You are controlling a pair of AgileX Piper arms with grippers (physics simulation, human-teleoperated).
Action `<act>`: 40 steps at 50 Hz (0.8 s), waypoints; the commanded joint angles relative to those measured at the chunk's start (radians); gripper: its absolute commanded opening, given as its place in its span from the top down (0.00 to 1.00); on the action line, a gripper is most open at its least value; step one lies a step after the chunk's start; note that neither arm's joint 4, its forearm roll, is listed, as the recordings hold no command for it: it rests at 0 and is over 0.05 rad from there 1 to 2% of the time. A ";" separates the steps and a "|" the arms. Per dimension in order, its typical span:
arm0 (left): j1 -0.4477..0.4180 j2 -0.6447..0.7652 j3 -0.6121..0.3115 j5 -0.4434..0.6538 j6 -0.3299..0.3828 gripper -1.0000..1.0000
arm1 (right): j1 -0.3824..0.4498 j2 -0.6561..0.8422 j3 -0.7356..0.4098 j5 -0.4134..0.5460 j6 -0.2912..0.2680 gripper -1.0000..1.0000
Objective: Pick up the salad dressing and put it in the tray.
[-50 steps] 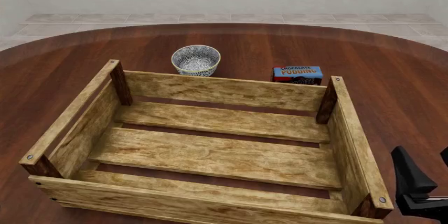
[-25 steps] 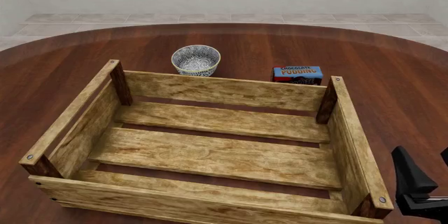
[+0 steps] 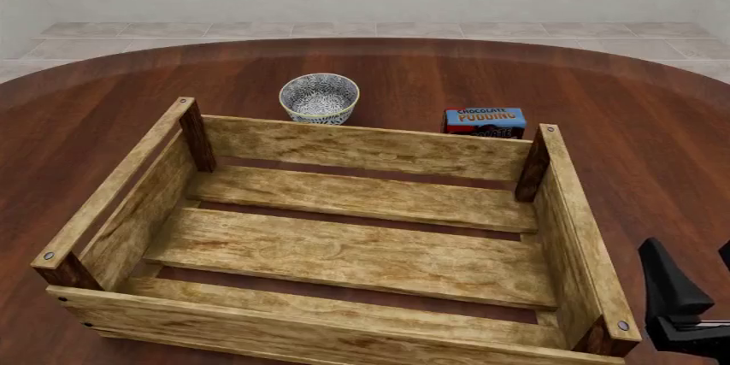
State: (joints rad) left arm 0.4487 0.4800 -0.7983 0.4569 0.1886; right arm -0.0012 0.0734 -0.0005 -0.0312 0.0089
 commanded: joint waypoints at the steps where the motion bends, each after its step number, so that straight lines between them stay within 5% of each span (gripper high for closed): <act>1: -0.080 0.014 -0.119 0.004 0.026 1.00 | 0.001 0.002 0.000 -0.003 0.000 0.00; 29: -0.440 0.034 -0.198 -0.053 0.134 1.00 | -0.001 -0.009 0.000 0.008 -0.002 0.00; 40: -0.577 0.094 -0.227 -0.078 0.120 1.00 | 0.001 0.002 0.000 -0.004 -0.006 0.00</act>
State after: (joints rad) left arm -0.0161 0.5356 -0.9947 0.4049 0.2971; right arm -0.0005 0.0705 -0.0007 -0.0300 0.0049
